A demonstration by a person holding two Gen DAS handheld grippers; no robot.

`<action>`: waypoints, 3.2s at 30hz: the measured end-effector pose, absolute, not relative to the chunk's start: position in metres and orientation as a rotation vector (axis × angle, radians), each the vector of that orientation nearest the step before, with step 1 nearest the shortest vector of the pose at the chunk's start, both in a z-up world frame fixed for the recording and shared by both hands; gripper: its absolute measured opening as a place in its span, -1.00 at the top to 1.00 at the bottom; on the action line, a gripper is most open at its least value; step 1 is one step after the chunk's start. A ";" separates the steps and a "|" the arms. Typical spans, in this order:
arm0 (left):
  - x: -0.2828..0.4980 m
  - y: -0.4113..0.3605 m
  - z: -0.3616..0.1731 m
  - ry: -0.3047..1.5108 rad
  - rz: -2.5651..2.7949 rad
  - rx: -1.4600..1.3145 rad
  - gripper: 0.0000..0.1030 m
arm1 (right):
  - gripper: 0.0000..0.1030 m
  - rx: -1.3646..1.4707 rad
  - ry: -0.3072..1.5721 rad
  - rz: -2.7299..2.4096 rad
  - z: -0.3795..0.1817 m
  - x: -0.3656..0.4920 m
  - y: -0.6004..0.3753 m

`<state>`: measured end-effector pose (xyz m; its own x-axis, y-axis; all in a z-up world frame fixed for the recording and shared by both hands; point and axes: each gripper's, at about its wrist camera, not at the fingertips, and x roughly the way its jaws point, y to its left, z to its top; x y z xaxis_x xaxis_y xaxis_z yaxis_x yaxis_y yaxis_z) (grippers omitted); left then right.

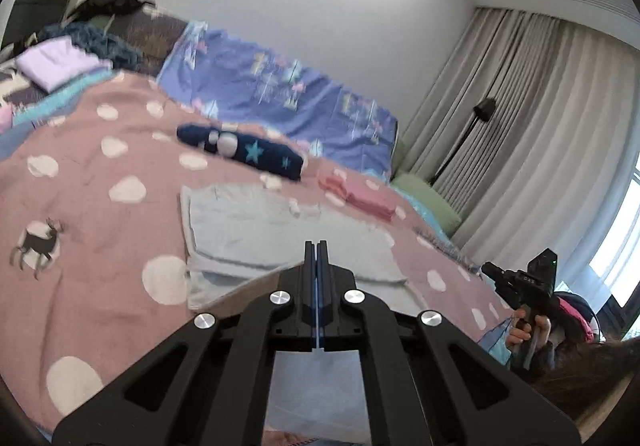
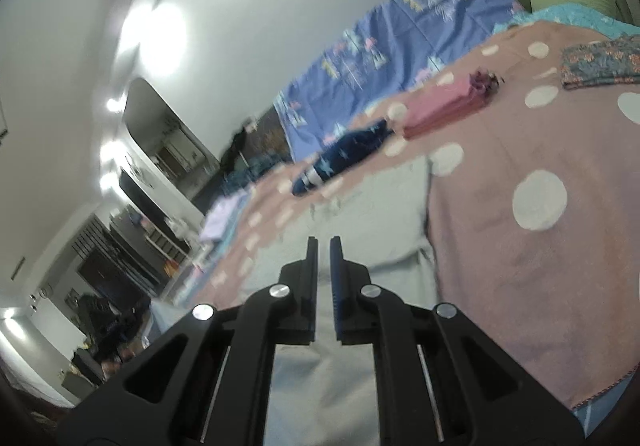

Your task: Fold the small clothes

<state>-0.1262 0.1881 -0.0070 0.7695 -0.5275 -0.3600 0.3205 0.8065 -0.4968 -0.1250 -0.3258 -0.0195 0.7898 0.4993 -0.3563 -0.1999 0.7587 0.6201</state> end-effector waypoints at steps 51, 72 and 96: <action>0.077 0.205 -0.092 0.706 -0.230 -0.507 1.00 | 0.69 0.762 0.854 0.323 -0.122 0.045 -0.344; 0.069 0.194 -0.079 0.765 -0.258 -0.354 0.92 | 0.89 0.739 0.762 0.438 -0.066 0.052 -0.336; 0.214 0.183 -0.115 0.886 -0.193 -0.403 0.25 | 0.18 0.621 0.883 0.229 -0.110 0.188 -0.356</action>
<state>0.2141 0.1828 -0.1147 0.6218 -0.3274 -0.7114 -0.0011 0.9080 -0.4189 0.1884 -0.3560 -0.1104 0.6243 0.4329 -0.6502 0.0618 0.8024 0.5936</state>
